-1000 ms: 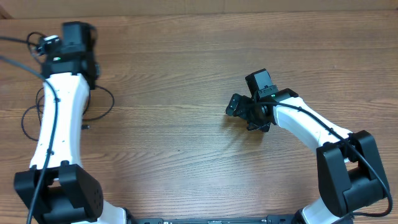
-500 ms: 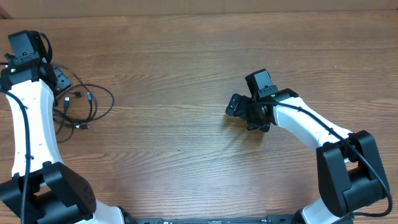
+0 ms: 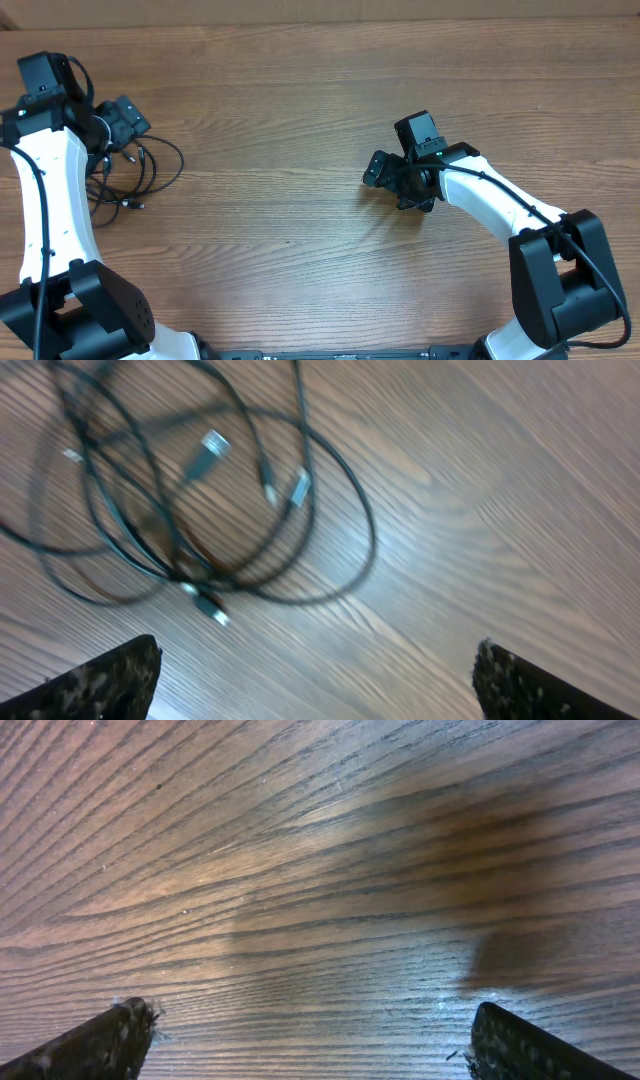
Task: Untangle cables
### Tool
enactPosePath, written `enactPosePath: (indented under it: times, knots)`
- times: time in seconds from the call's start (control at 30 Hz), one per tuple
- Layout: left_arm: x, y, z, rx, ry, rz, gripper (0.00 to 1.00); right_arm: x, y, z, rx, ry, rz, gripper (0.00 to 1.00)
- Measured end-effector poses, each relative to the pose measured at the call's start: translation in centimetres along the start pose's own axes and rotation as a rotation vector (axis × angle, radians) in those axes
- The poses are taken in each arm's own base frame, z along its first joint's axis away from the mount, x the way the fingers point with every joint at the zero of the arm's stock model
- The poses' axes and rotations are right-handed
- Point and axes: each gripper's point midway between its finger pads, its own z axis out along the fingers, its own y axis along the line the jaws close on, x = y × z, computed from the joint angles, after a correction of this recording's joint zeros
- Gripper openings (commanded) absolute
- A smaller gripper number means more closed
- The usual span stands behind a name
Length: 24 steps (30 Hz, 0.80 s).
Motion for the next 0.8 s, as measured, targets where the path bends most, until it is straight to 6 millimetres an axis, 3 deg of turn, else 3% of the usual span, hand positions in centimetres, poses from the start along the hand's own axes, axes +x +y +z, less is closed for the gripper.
enactPosePath:
  times: [0.23,0.8]
  knots:
    - [2.2,-1.2,-0.1,0.038,0.086,0.016,1.00,0.0,0.0,0.0,0.000,0.000,0.000,1.00]
    - [2.4,-1.4,-0.1,0.048,0.092,0.019,1.00,0.0,0.0,0.0,0.000,0.000,0.000,1.00]
